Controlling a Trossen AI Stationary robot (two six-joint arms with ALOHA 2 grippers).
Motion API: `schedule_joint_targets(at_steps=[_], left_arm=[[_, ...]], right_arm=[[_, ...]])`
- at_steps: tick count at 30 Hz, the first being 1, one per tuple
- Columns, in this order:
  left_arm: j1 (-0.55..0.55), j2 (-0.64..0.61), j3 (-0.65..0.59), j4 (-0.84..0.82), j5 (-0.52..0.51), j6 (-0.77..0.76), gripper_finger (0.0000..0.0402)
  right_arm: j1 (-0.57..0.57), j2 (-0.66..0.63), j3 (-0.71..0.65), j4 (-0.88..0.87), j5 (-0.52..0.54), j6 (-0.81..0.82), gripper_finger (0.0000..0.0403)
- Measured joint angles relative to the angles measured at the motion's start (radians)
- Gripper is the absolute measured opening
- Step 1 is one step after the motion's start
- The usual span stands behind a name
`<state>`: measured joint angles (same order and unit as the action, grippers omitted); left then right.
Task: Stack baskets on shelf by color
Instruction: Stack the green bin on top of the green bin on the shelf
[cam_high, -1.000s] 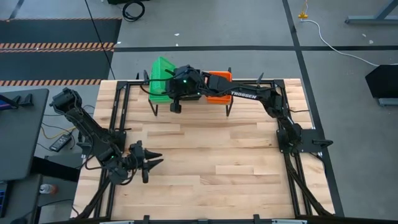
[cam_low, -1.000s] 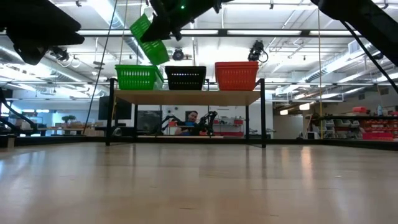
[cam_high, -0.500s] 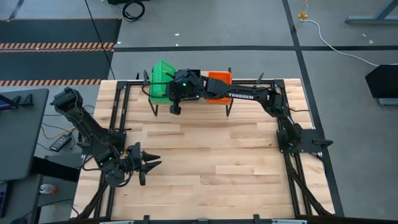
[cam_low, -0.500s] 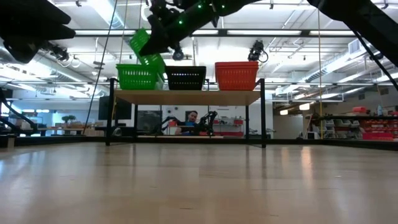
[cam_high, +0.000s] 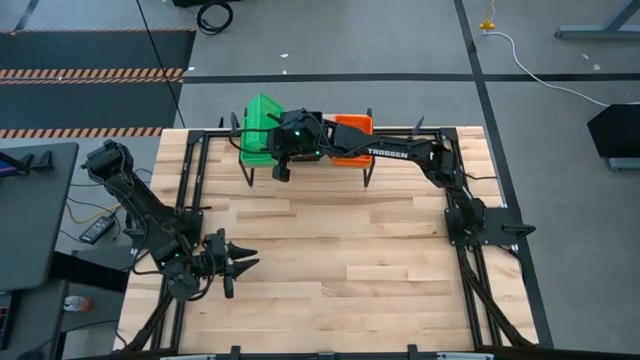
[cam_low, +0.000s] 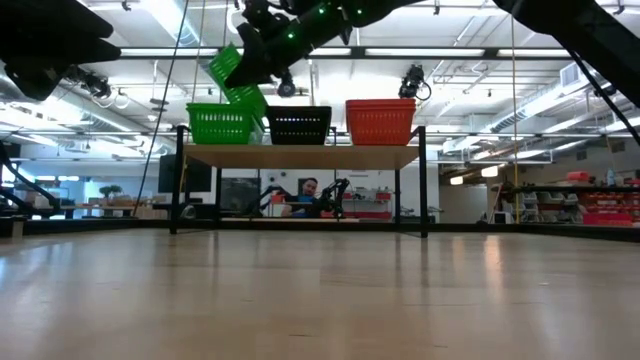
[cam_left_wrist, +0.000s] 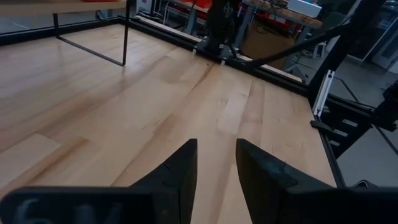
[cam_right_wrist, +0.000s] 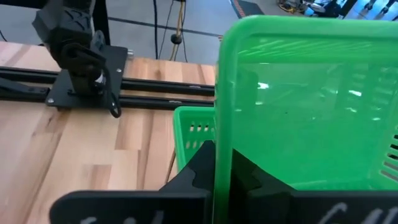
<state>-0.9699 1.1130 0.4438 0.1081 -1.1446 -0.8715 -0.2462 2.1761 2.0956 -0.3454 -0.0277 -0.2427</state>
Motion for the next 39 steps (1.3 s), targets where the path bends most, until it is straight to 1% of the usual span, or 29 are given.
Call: schedule_joint_targets(at_steps=[6,28,39], left_arm=[[0.0,0.0,0.0,0.0,0.016,0.0,0.0117],[0.0,0.0,0.0,0.0,0.024,-0.001,0.0117],[0.0,0.0,0.0,0.0,0.043,-0.008,0.0117]], right_arm=[[0.0,0.0,0.0,-0.001,0.0,-0.003,0.0035],[0.015,0.0,0.0,0.009,-0.001,-0.004,0.0097],[0.042,0.0,0.0,0.007,-0.001,0.007,0.0103]])
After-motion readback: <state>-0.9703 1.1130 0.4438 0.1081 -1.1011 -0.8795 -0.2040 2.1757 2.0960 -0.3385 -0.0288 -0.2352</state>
